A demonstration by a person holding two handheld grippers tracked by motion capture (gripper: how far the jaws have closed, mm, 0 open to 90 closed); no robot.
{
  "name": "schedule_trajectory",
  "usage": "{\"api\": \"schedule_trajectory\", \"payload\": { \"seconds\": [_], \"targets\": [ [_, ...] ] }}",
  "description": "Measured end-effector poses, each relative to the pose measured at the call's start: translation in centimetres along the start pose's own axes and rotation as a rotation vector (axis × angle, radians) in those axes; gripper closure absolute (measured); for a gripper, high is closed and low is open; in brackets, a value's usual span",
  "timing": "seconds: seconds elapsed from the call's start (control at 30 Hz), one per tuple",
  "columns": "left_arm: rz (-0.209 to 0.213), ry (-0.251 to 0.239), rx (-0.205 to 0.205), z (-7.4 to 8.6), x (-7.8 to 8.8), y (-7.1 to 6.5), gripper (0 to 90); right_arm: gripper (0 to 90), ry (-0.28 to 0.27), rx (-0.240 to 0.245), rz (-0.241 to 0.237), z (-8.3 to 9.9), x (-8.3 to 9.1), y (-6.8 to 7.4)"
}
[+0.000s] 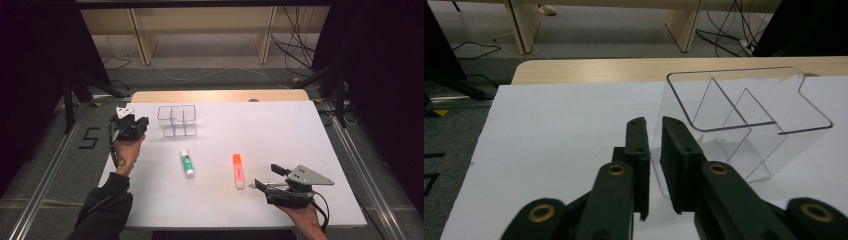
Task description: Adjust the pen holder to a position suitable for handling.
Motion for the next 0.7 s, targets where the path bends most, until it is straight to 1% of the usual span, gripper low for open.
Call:
{"api": "schedule_trajectory", "payload": {
  "seconds": [0.1, 0.17, 0.33, 0.4, 0.43, 0.57, 0.67, 0.7],
  "targets": [
    [-0.008, 0.013, -0.001, 0.3, -0.6, 0.3, 87.0, 23.4, -0.004, -0.008, -0.001, -0.1, 0.0, 0.0],
    [-0.013, 0.019, 0.001, 0.4, -1.0, 0.5, 88.9, 23.4, -0.001, -0.002, 0.0, 0.0, 0.0, 0.0],
    [-0.026, 0.032, 0.011, 0.8, -1.9, 0.9, 89.1, 23.5, 0.0, -0.002, 0.0, 0.0, -0.1, 0.0],
    [-0.032, 0.032, 0.025, 0.9, -2.3, 1.2, 89.1, 23.5, 0.0, -0.003, 0.0, 0.0, -0.1, 0.0],
    [-0.031, 0.035, 0.035, 1.0, -2.5, 1.2, 89.1, 23.5, -0.002, -0.006, -0.001, 0.0, -0.1, 0.0],
    [-0.023, 0.037, 0.05, 1.2, -3.2, 1.2, 89.1, 23.5, 0.0, -0.002, -0.002, 0.0, -0.1, 0.0],
    [-0.017, 0.043, 0.045, 1.2, -3.7, 0.9, 89.1, 23.6, 0.0, -0.004, -0.004, 0.0, -0.1, 0.0],
    [-0.009, 0.045, 0.037, 1.2, -3.9, 0.7, 89.1, 23.5, 0.001, -0.002, -0.004, 0.0, -0.1, 0.0]
  ]
}}
Point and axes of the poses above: each handheld gripper's, and its own axes: x roughly backward along the jaws, z roughly out of its underside, y roughly to its left, the point moved 9 cm from there along -x, roughly forward along the jaws, and after that the axes turned 7 degrees about -y, right-handed, at the moved point
